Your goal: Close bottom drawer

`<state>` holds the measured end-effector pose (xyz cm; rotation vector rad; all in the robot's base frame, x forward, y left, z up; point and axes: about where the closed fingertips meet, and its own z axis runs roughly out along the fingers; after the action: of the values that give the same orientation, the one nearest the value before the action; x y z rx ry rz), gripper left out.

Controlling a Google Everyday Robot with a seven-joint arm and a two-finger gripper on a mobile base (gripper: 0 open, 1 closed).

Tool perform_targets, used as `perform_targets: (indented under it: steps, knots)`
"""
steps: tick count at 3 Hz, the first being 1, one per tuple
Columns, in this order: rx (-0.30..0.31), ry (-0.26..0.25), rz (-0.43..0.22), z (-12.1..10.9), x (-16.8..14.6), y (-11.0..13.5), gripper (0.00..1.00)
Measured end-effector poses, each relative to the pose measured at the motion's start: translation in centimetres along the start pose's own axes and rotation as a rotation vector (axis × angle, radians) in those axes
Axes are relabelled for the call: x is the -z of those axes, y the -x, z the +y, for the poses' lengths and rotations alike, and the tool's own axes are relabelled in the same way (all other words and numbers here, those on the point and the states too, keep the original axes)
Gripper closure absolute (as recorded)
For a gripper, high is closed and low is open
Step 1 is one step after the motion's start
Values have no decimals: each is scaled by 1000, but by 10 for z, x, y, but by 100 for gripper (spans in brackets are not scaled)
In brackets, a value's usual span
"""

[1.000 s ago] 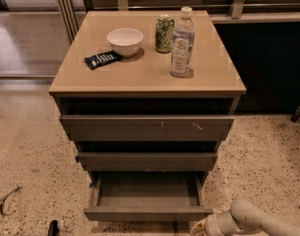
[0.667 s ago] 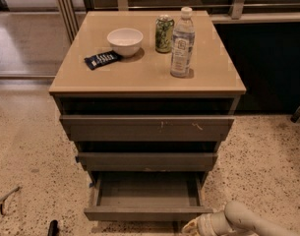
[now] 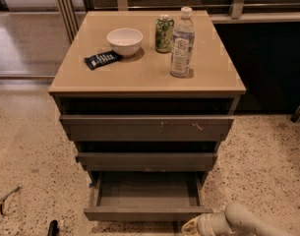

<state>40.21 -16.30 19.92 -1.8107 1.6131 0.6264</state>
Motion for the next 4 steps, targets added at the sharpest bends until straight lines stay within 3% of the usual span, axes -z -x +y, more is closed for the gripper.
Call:
perform_targets:
  steps: [2,4]
  knots:
    - [39,-103,-2,-20,-6,-9,100]
    - [67,-156,-18,-40,-22,-12,100]
